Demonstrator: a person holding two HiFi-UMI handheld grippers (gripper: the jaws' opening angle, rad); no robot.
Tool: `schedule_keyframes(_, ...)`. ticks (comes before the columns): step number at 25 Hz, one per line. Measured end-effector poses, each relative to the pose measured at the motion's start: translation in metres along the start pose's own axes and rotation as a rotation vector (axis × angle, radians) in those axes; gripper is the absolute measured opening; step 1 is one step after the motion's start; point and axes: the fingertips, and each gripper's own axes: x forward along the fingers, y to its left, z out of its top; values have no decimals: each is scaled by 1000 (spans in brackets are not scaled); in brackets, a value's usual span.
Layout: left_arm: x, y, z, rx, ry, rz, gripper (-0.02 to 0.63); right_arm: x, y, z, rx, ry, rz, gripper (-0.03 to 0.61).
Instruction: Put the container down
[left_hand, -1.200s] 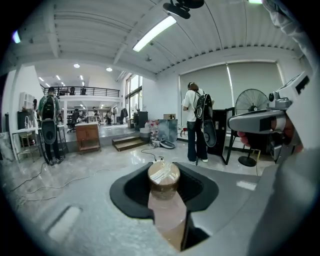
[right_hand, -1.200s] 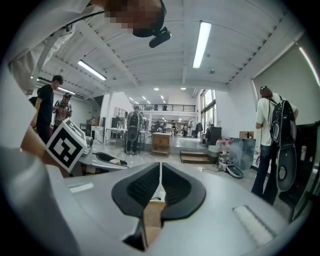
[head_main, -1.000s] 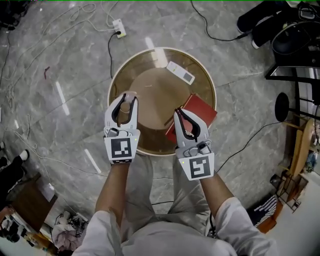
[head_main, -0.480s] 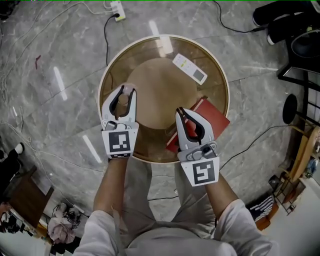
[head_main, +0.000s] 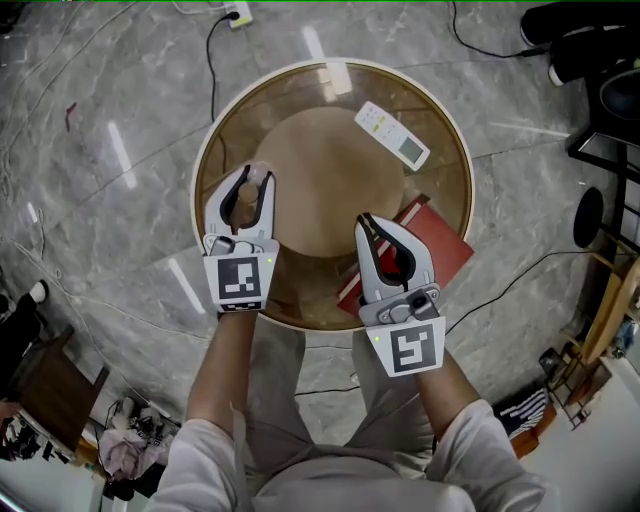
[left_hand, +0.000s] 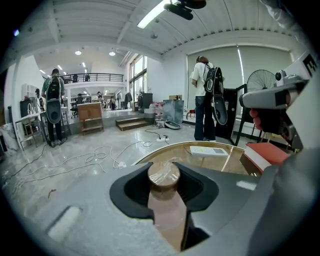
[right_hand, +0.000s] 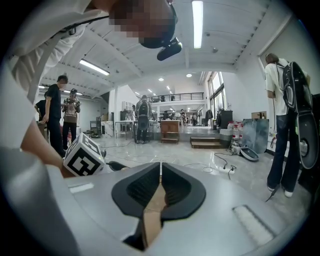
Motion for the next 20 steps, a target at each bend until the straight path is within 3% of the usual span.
schedule_keyframes(10,3,-3,-18,-20,14,-11,126,6,1,-9,10,9,3,12)
schedule_keyframes(20,3,-3,-22,-5,-26,-6,127,7,4,-18,2,8,12,11)
